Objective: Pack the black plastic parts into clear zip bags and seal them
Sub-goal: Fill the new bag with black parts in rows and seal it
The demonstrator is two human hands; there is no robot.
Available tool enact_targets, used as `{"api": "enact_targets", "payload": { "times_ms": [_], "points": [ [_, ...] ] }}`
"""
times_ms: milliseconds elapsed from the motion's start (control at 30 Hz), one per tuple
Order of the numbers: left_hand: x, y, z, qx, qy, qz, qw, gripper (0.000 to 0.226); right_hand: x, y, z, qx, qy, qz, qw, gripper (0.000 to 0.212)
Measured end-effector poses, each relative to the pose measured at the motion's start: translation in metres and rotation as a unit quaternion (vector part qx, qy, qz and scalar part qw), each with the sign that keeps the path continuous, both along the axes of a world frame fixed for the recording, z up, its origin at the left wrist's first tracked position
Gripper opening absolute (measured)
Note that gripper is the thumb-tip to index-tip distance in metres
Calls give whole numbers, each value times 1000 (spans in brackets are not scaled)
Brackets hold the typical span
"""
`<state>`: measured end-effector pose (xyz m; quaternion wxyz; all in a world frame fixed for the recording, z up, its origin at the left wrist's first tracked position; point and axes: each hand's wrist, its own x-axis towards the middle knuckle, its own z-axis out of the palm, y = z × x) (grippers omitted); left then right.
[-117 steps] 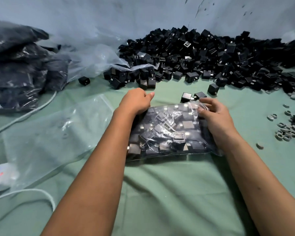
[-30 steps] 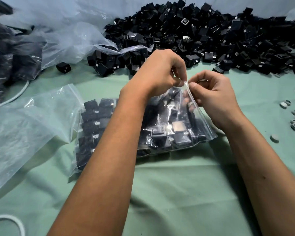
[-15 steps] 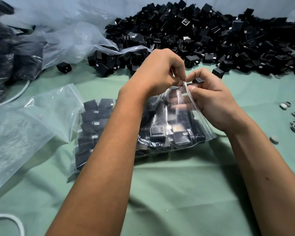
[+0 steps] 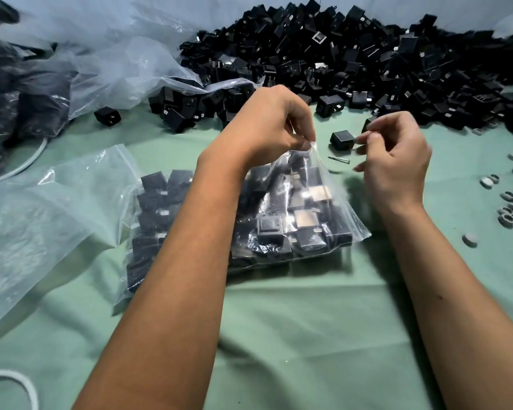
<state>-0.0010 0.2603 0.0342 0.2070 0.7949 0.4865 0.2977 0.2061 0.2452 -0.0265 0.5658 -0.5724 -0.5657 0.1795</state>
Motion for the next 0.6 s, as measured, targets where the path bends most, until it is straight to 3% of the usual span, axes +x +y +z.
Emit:
{"api": "enact_targets", "payload": {
  "times_ms": [67,100,233,300,433,600],
  "points": [
    [-2,0,1,-23,3,-2,1000,14,12,8,-9,-32,-189,-73,979,29],
    [-5,0,1,-45,0,-3,999,14,13,11,-12,-77,-244,-56,965,38],
    [-26,-2,2,-180,38,-10,983,23,8,14,-19,-194,-375,53,905,54],
    [-32,-4,1,-207,64,-5,976,26,8,15,-18,-180,-378,72,905,44],
    [-31,-6,2,-228,58,-1,972,30,4,8,-14,-94,-306,50,946,9],
    [-28,-7,3,-220,68,10,973,26,2,7,-11,-63,-277,-2,959,21]
  ]
}}
